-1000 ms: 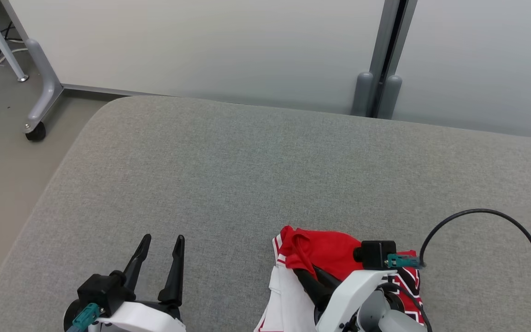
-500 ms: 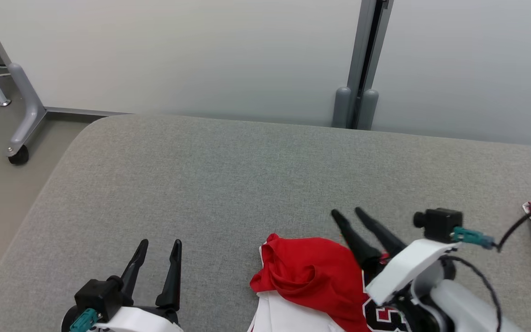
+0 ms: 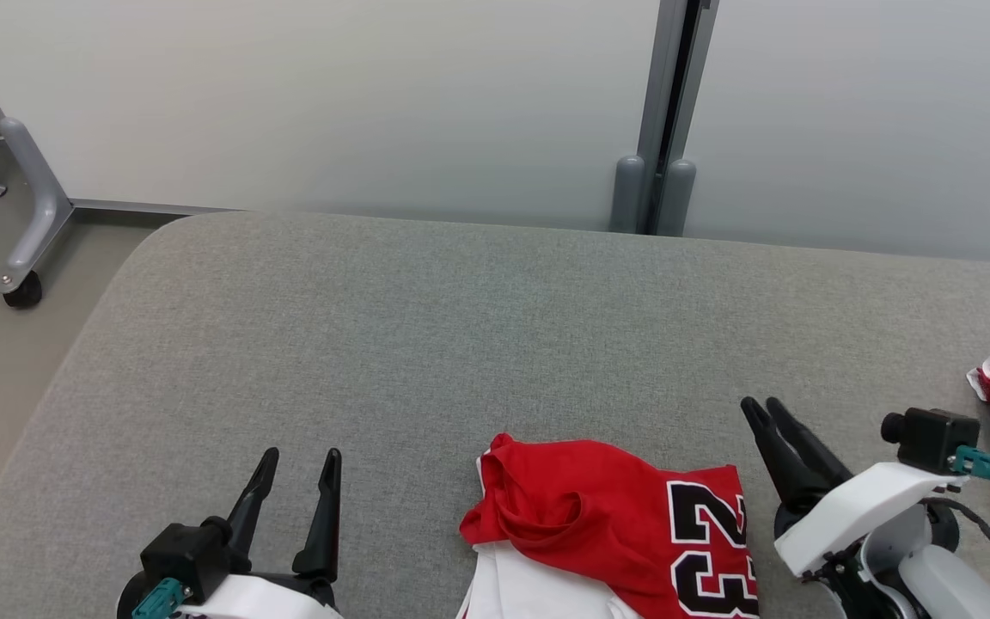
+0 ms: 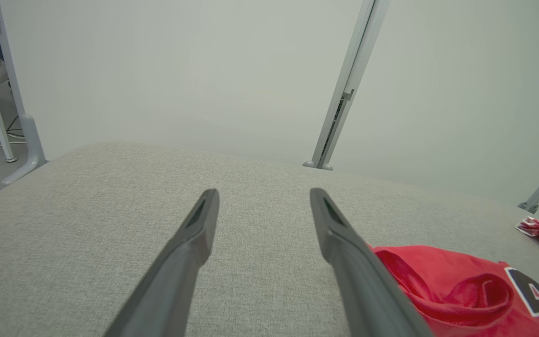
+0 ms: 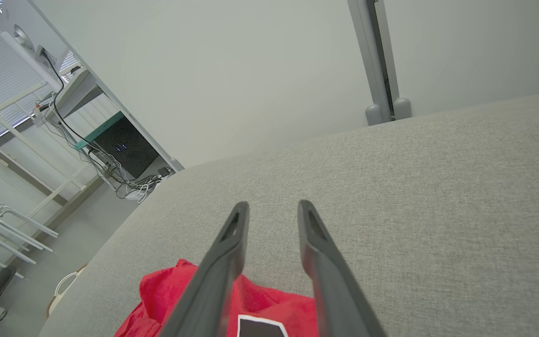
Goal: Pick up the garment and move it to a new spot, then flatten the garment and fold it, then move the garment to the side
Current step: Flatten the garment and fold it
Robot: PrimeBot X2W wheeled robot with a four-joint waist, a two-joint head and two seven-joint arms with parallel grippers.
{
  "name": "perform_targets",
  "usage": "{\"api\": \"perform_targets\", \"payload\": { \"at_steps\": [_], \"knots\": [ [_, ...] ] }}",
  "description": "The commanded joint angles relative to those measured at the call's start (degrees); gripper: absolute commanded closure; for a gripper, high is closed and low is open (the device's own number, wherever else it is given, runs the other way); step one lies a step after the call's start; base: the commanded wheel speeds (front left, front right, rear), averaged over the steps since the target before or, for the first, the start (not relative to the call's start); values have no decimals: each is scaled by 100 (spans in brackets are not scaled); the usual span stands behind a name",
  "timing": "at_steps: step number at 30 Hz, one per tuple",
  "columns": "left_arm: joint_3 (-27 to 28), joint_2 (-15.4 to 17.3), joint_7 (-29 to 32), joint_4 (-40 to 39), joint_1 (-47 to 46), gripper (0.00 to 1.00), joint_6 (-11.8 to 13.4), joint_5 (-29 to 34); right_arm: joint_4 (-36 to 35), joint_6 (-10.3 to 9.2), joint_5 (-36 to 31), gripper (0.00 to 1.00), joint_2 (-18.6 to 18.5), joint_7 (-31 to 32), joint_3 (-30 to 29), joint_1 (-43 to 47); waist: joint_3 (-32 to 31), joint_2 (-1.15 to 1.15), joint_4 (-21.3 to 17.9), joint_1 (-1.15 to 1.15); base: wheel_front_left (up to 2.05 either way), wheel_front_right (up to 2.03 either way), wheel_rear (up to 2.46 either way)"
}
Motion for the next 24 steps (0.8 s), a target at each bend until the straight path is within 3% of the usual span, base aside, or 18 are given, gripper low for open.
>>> {"api": "perform_targets", "payload": {
  "at_steps": [1, 14, 20, 24],
  "knots": [
    [8, 14, -23, 9, -26, 0, -34, 33, 1, 3, -57, 100, 18, 45, -18, 71, -5, 0, 17, 0, 0, 0, 0],
    [-37, 36, -23, 108, -99, 0, -56, 3, 699, 3, 201, 100, 1196, 1238, 406, 420, 12, 0, 370, 0, 0, 0, 0],
    [-7, 52, -24, 114, -108, 0, -28, -6, 364, 3, 397, 100, 1489, 1718, 1251, 489, 60, 0, 383, 0, 0, 0, 0],
    [-15, 47, -24, 127, -139, 0, -22, 11, 72, 3, 528, 100, 1561, 1715, 1651, 316, 60, 0, 316, 0, 0, 0, 0]
  ]
}}
